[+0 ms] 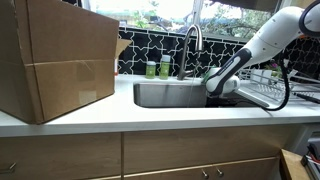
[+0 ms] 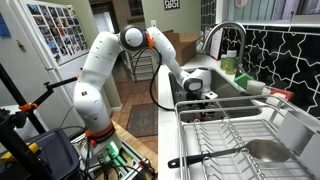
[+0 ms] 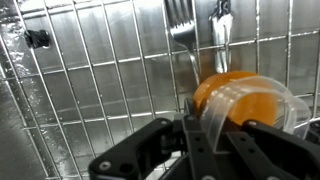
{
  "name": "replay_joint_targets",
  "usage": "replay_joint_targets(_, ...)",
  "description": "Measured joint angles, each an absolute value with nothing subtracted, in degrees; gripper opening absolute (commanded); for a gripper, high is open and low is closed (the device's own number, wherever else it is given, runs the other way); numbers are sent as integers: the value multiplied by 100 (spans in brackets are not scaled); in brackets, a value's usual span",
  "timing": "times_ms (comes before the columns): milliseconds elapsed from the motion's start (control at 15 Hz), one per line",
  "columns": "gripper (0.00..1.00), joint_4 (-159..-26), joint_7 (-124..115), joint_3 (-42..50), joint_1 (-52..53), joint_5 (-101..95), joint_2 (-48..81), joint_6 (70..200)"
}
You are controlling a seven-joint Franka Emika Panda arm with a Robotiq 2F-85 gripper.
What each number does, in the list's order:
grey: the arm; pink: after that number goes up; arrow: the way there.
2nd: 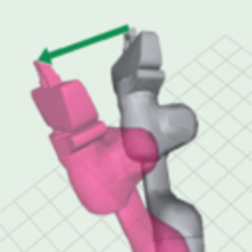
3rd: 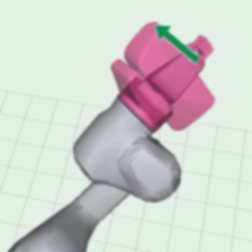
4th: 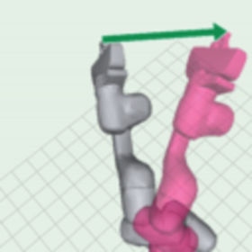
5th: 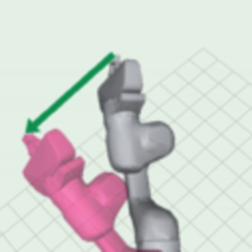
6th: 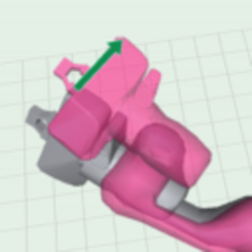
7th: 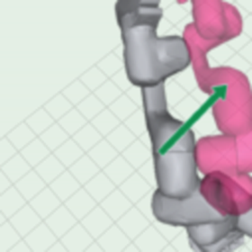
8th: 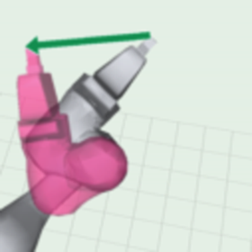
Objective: Pick up the orange lunch box lid with the clear lunch box inside and put them on the kitchen counter, pick up the clear lunch box and put it on the counter
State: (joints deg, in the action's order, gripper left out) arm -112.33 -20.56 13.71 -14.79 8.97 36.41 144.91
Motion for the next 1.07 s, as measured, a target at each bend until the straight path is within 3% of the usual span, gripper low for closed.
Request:
replay_joint_targets(533, 2, -11370, -1248, 1233, -1842, 1444, 3218, 14481)
replay_joint_targets(1067, 2, -12213, -170, 1146, -2071, 1862, 1731, 14136)
